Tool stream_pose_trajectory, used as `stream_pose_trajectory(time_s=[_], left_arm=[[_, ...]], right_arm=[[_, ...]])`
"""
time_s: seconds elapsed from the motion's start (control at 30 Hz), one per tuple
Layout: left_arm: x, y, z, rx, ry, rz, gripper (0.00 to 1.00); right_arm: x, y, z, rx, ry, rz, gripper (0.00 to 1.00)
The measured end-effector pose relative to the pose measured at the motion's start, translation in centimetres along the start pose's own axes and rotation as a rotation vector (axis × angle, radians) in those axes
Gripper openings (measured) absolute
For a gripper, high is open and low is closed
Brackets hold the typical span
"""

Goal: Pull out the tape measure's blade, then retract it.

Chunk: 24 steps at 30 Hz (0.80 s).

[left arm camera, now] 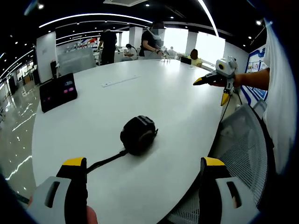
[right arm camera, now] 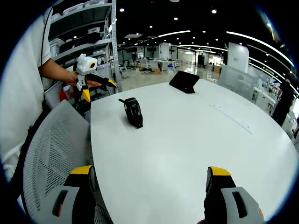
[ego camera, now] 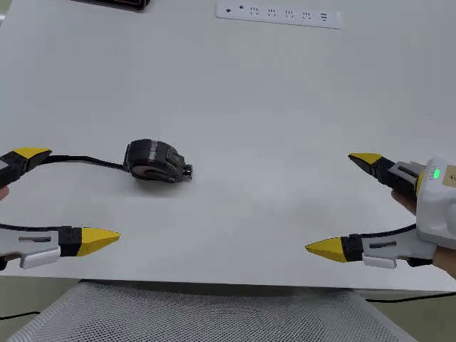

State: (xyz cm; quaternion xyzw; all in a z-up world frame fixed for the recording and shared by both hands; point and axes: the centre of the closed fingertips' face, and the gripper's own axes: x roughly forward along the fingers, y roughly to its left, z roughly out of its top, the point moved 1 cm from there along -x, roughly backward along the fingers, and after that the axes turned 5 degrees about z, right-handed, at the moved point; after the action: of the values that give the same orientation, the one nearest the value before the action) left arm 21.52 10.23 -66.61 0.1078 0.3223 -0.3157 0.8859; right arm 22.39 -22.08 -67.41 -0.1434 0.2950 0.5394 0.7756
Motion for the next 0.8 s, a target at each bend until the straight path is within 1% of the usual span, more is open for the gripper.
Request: stream_pose_trajectory(time_s=[0.13, 0.47, 0.5, 0.6, 0.63, 0.77, 0.8], left_arm=[[-0.2, -0.2, -0.1, 0.022, 0.005, -0.012, 0.99], [-0.4, -0.1, -0.1, 0.023, 0.006, -0.016, 0.99], [-0.4, -0.3, -0.2, 0.012, 0.01, -0.03, 0.99], [-0.4, -0.4, -0.3, 0.016, 0.014, -0.032, 0.99], [-0.4, -0.5, -0.5, 0.02, 0.024, -0.038, 0.99], [-0.4, -0.9, -0.6, 0.024, 0.026, -0.048, 0.99], [-0.3, -0.9, -0.6, 0.024, 0.022, -0.043, 0.99]], right_arm=[[-0.4, 0.0, -0.6, 0.009, 0.012, -0.008, 0.99], [-1.0, 0.0, -1.0, 0.031, 0.012, -0.02, 0.99], [-1.0, 0.0, -1.0, 0.029, 0.013, -0.022, 0.99], [-1.1, 0.0, -1.1, 0.036, 0.011, -0.023, 0.99], [-1.1, 0.0, -1.1, 0.037, 0.012, -0.023, 0.99], [-1.2, 0.1, -1.3, 0.041, 0.015, -0.022, 0.99], [-1.2, 0.2, -1.3, 0.043, 0.016, -0.021, 0.99]])
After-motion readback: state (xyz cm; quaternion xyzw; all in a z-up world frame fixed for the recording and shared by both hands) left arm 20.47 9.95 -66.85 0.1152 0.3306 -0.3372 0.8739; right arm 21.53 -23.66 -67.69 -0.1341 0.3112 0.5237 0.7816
